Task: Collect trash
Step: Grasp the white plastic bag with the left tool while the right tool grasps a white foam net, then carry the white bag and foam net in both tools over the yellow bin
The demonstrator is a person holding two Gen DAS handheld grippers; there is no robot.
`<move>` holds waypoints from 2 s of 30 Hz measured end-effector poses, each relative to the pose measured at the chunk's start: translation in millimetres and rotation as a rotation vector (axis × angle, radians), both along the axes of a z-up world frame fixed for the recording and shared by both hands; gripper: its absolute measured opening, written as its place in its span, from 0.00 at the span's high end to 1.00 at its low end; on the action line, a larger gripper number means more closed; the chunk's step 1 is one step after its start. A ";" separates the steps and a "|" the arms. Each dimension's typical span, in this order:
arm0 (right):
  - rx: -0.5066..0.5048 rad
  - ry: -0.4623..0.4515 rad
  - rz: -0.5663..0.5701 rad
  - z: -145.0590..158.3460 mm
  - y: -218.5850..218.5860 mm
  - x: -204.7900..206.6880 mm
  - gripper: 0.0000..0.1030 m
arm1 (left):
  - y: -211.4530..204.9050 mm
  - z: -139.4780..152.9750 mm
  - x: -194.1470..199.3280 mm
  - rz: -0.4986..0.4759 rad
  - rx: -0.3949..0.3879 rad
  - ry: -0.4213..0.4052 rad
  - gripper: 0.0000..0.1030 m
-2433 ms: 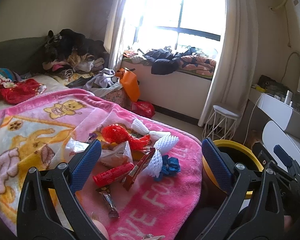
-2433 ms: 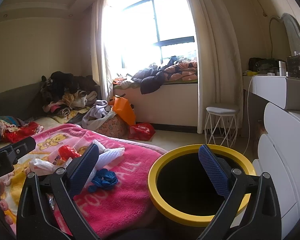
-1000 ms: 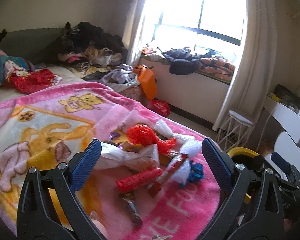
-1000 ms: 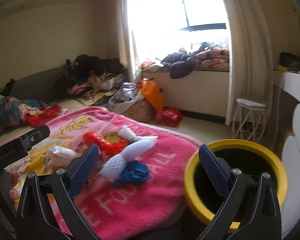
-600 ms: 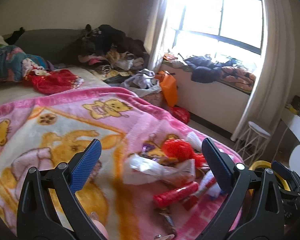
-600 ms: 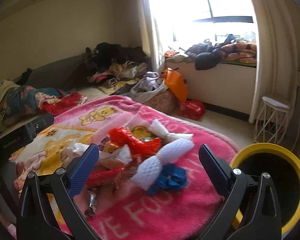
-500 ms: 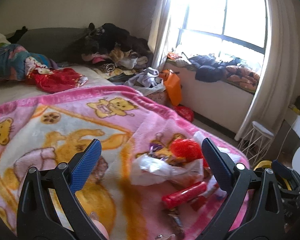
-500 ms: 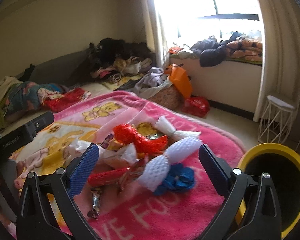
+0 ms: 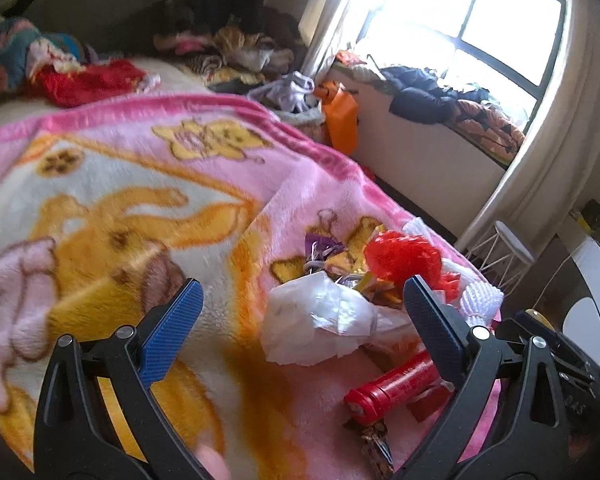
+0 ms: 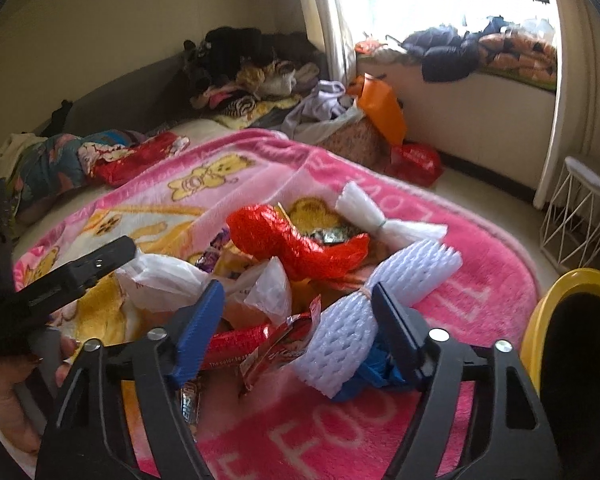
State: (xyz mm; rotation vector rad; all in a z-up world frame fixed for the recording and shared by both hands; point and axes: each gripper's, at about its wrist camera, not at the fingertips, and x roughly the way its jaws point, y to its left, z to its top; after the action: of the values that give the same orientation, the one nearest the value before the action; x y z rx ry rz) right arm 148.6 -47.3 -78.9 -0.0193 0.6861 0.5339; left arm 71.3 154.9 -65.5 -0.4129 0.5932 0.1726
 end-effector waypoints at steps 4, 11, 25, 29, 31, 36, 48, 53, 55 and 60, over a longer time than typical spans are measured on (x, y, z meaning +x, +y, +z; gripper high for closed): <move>0.018 0.050 0.024 -7.4 0.0 6.0 0.51 | 2.8 -13.0 10.6 -0.020 -0.048 0.036 0.10; 0.031 0.061 0.078 -7.2 2.7 -2.9 0.84 | 7.8 -26.8 16.2 -0.023 -0.148 0.068 0.17; 0.078 0.047 0.084 4.6 -15.1 -21.8 0.87 | -6.3 -11.9 10.8 -0.050 -0.147 0.028 0.60; 0.106 0.047 0.076 10.6 -23.5 -27.7 0.88 | -15.5 5.4 3.8 -0.065 -0.102 -0.004 0.62; 0.119 0.039 0.070 15.2 -29.0 -30.9 0.88 | -19.4 15.4 0.5 -0.072 -0.080 -0.024 0.62; 0.148 0.018 0.048 25.5 -43.8 -37.2 0.89 | -29.1 39.4 -3.6 -0.075 -0.033 -0.065 0.63; 0.205 -0.062 -0.071 57.0 -96.3 -40.5 0.90 | -65.6 74.8 -1.9 -0.134 0.011 -0.125 0.63; 0.215 -0.085 -0.143 63.9 -123.8 -39.9 0.90 | -91.4 79.7 5.1 -0.181 0.032 -0.133 0.63; 0.219 -0.090 -0.171 65.6 -134.7 -39.2 0.90 | -102.8 80.3 8.2 -0.203 0.040 -0.133 0.63; 0.229 -0.097 -0.246 67.5 -163.7 -39.0 0.90 | -123.8 79.7 13.4 -0.249 0.054 -0.129 0.63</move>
State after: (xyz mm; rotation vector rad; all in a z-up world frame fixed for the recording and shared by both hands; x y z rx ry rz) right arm 109.5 -211.0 -11.4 0.2500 0.5207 0.3694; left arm 84.7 31.2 14.2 -0.2927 0.5066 -0.0762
